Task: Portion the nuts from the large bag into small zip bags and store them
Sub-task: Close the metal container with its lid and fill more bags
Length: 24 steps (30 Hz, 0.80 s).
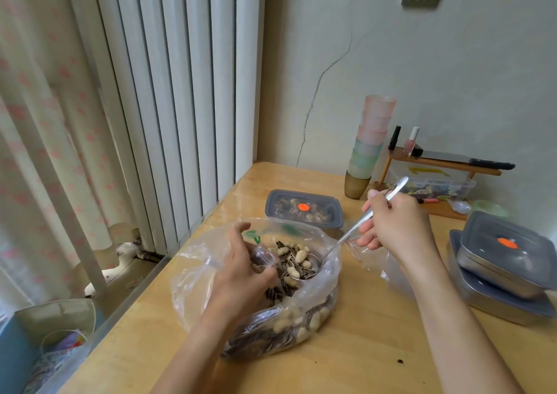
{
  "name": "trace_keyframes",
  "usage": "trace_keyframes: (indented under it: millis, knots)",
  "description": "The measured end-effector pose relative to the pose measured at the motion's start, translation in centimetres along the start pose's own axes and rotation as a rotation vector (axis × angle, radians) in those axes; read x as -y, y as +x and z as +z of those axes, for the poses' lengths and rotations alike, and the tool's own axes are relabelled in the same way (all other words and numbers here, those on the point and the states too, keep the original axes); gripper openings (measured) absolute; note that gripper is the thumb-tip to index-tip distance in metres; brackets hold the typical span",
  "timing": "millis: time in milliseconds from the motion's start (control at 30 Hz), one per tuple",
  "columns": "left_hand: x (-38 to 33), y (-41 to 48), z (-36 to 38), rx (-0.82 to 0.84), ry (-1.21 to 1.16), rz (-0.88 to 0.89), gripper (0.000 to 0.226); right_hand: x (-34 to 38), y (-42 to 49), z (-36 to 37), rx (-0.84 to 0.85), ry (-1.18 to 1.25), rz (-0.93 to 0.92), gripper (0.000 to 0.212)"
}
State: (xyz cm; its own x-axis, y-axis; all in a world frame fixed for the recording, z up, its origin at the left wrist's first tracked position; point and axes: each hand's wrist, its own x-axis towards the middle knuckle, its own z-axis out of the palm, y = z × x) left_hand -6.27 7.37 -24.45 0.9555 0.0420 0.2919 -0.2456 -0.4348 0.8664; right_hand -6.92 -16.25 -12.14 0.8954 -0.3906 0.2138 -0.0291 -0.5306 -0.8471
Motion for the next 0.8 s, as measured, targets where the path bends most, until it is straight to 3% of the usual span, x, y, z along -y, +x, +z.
trace_keyframes:
  millis: [333,800]
  knots:
    - [-0.8,-0.1,-0.2,-0.064,-0.025,-0.01,0.066,-0.2,0.1,0.0,0.066,0.014,0.078,0.041]
    - [-1.1,-0.2,-0.3,-0.036,-0.019,-0.018,0.065,0.0,0.0,0.1,0.069,-0.038,-0.002,0.041]
